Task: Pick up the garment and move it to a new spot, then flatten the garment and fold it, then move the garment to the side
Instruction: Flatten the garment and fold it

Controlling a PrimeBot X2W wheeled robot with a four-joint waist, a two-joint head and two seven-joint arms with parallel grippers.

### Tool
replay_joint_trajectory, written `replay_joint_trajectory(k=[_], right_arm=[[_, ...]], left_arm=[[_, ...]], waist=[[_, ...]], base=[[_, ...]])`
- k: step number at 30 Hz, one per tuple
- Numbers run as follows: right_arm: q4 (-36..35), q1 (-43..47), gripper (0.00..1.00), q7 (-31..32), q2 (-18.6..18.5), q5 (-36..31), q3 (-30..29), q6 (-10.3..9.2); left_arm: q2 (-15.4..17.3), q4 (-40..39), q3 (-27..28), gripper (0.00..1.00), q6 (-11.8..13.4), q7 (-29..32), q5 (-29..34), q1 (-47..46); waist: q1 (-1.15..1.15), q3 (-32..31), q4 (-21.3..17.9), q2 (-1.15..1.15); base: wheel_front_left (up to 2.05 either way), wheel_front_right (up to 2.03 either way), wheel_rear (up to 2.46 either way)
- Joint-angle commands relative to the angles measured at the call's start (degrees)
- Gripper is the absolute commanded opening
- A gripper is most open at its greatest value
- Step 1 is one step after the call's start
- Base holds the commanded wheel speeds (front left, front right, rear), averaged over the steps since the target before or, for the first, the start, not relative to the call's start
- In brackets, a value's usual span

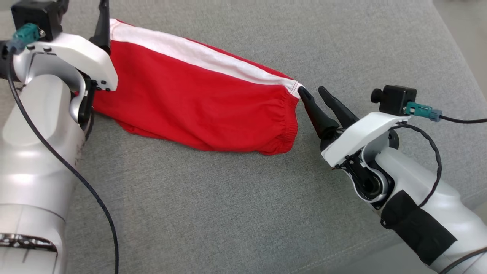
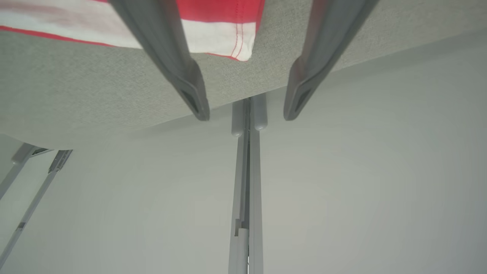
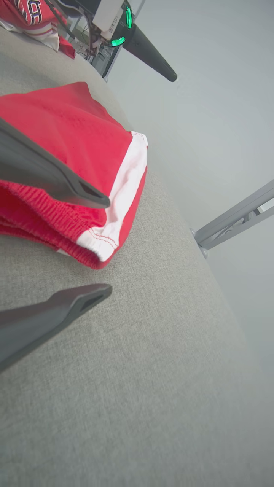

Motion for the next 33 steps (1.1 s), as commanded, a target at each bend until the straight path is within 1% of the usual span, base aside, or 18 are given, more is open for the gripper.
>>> replay_joint_trajectory(k=[1,6,10,14,17,20,24,25,29,33], right_arm=[[-0.2,1.1,1.0,-0.3,-0.7,-0.1,-0.3,0.02],[-1.4,4.3,1.0,-0.3,-2.0,-0.3,-2.9,0.02],[-2.3,7.5,1.0,-0.3,-3.0,-2.4,-5.8,0.02],[-2.3,11.3,1.0,-0.3,-3.0,-5.7,-8.0,0.02],[-2.0,14.0,1.0,-0.2,-2.2,-6.0,-9.2,0.02],[-2.2,16.4,1.0,-0.2,-1.7,-4.7,-10.3,0.02],[-2.9,18.8,1.0,-0.2,-1.7,-1.6,-11.0,0.02],[-2.9,18.8,1.0,-0.2,-1.7,-1.6,-11.0,0.02],[-3.4,20.2,1.0,1.2,-2.3,2.7,-11.5,0.02],[-4.4,21.0,1.0,3.0,-2.5,7.4,-12.5,0.02]], left_arm=[[0.1,-1.1,0.5,1.0,0.0,-0.2,-0.4,1.3],[-1.0,-7.9,2.9,1.0,-0.4,-0.2,-0.9,8.0],[-2.1,-13.9,5.7,1.0,-0.4,-0.2,-1.4,14.8],[-3.5,-19.5,7.5,1.0,-0.7,-0.2,-1.0,22.5],[-4.4,-23.5,8.6,1.0,-1.0,-0.2,-0.6,28.3],[-5.2,-27.9,9.3,1.0,-1.2,-0.2,0.6,33.8],[-6.3,-33.1,10.4,1.0,-0.8,-0.2,1.7,41.0],[-6.3,-33.1,10.4,1.0,-0.8,-0.2,1.7,41.0],[-7.3,-36.7,11.0,1.0,-1.0,-0.2,1.8,46.7],[-8.1,-38.8,10.5,1.0,-1.3,-0.2,2.4,49.5]], waist=[[0.0,-1.5,0.8,0.0],[0.0,-4.7,2.3,0.0],[0.0,-7.2,3.8,0.0],[0.0,-9.2,5.2,0.0],[0.0,-10.4,6.1,0.0],[0.0,-11.2,7.1,0.0],[0.0,-11.9,8.3,0.0],[0.0,-11.9,8.3,0.0],[0.0,-12.2,9.5,0.0],[0.0,-12.1,11.2,0.0]], base=[[0.0,0.0,0.0],[0.0,0.0,0.0],[0.0,0.0,0.0],[0.0,0.0,0.0],[0.0,0.0,0.0],[0.0,0.0,0.0],[0.0,0.0,0.0],[0.0,0.0,0.0],[0.0,0.0,0.0],[0.0,0.0,0.0]])
